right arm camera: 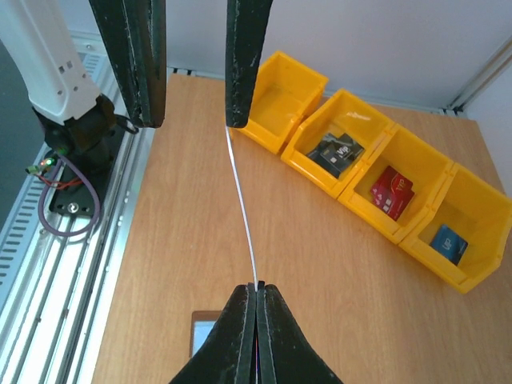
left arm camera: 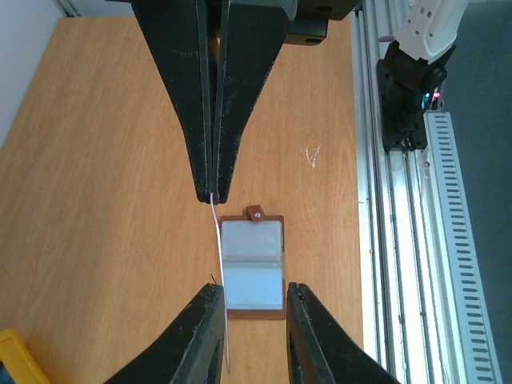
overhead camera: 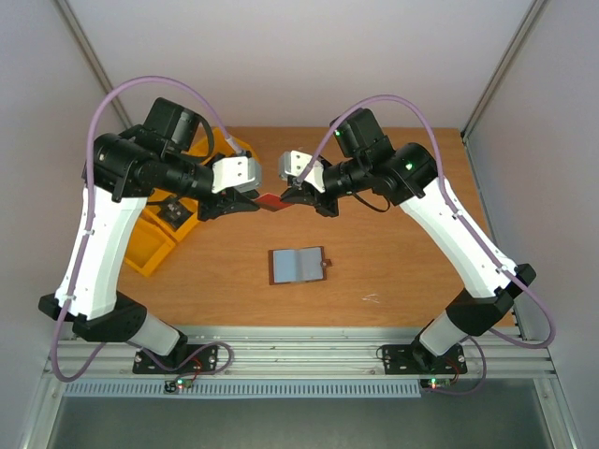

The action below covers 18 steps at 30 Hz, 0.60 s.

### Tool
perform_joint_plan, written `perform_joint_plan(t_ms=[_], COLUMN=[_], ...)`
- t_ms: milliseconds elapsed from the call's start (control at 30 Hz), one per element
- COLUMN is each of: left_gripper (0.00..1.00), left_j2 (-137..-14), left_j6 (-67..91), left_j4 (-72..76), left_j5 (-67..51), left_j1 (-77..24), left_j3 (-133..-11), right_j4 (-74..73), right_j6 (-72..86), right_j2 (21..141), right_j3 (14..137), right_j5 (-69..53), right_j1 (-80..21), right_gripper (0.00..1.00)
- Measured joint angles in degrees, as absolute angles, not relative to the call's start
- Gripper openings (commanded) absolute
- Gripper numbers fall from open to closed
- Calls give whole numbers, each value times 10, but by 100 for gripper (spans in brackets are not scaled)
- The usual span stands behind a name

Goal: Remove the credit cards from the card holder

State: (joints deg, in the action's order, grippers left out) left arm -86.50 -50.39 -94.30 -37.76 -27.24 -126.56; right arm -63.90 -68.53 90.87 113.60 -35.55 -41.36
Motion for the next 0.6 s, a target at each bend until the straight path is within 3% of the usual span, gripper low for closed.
perform_joint_plan(t_ms=[233,333,433,600], left_gripper=[28,20,2,0], left_j2=[-865,-870,-876,-886], left_j6=[-497,-489,-479,-471], left_j4=[-935,-924,-913,-905], left_j5=[-372,-355,-342,-338], left_j1=[-273,-274,-274,-274], left_j3=[-1247,-1243,-1242,-1242], right_j4=[-656,-656,-656,-656], right_j6=[-691,-691,-692,-692], right_j2=[911,912,912,912], right_j3=[1142,1143,1143,1143], right_j5=[-347,-347,-348,-338], right_j1=[-414,-414,-414,-412], right_gripper=[1,1,1,2])
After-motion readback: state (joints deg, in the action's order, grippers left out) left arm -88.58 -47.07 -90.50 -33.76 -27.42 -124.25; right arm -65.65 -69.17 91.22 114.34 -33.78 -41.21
